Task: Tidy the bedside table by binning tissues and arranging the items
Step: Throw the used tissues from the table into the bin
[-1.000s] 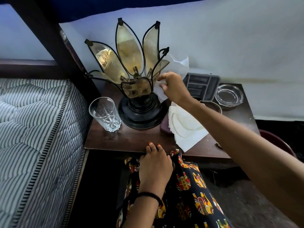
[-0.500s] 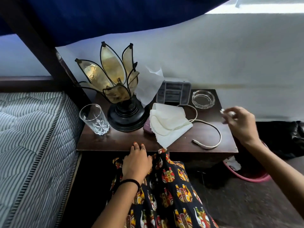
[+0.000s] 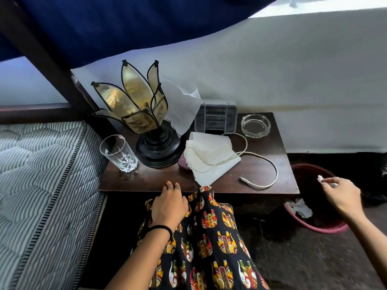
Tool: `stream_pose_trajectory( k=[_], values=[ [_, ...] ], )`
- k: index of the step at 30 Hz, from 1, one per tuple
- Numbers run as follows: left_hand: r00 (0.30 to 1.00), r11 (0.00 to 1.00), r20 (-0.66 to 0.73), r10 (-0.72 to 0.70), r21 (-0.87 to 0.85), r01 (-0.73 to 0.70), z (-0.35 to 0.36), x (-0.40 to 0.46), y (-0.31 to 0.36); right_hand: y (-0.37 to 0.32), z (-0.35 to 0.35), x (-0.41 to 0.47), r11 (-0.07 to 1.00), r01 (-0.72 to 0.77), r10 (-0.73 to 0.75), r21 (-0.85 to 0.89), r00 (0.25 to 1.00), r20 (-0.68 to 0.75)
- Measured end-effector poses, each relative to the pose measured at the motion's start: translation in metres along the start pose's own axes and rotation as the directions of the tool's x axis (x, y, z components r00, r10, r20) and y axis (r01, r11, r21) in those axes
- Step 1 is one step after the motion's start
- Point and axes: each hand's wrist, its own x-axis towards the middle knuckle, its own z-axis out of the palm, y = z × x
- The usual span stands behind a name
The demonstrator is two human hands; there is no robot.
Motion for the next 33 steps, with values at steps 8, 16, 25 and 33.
stream_pose_trajectory(
  k=[8,16,25,33],
  values=[
    [0.994,0.999,-0.102,-0.040,-0.010,0.039,-0.004,0.003,0.006,-0.002,-0.001,0.015,0.998,0.052,-0.051,-0.036,0.998,0.021],
    [0.981,1.000,-0.193,-0.026,0.000,0.027,-0.005,0.005,0.008,-0.053,0.002,0.039,0.967,0.253,-0.251,-0.041,0.967,0.041],
    [0.969,0.993,-0.236,-0.076,-0.105,0.053,-0.005,0.011,0.011,-0.170,0.026,0.027,0.840,0.532,-0.543,0.109,0.830,0.127],
    [0.972,0.995,-0.226,-0.065,-0.090,0.045,-0.002,0.015,0.010,-0.273,0.073,0.000,0.626,0.775,-0.744,0.085,0.561,0.364]
  ],
)
